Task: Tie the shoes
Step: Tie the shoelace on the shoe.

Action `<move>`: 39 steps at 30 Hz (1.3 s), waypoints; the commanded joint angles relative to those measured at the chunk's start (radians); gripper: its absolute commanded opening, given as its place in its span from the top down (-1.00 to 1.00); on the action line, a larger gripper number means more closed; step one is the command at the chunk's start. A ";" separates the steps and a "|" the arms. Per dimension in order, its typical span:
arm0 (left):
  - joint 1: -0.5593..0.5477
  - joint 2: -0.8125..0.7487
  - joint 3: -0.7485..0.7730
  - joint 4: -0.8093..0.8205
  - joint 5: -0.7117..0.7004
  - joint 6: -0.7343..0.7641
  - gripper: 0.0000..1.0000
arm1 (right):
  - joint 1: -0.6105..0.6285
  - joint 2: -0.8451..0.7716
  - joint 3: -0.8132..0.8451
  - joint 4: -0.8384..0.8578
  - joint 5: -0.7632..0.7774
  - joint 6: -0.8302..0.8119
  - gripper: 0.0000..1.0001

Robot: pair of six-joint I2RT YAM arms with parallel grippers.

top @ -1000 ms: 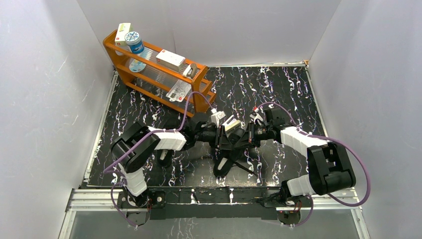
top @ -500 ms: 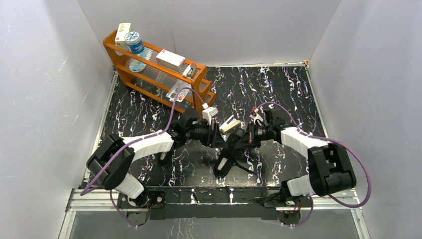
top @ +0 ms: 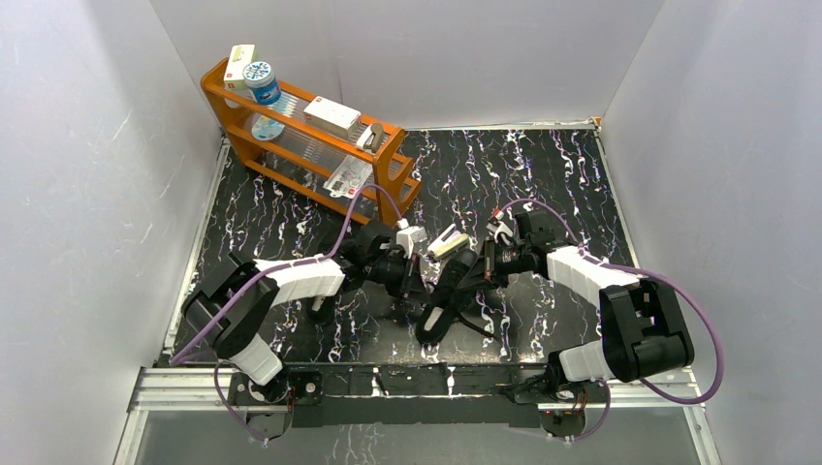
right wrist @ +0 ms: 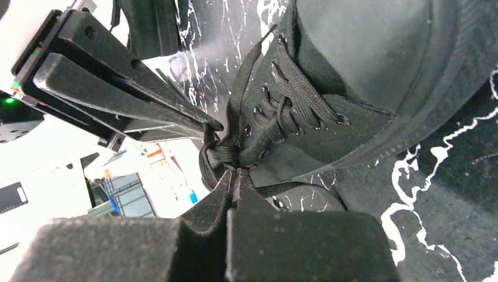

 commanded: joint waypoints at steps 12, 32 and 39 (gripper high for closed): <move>0.004 -0.209 -0.030 -0.426 -0.131 0.033 1.00 | -0.009 -0.059 0.117 -0.204 0.423 0.165 1.00; 0.002 -0.287 -0.135 -0.427 -0.152 0.005 1.00 | -0.160 -0.095 0.156 -0.278 0.535 -0.056 1.00; 0.003 -0.200 -0.083 -0.378 -0.064 0.015 1.00 | 0.136 -0.041 0.351 -0.372 0.357 -0.218 0.09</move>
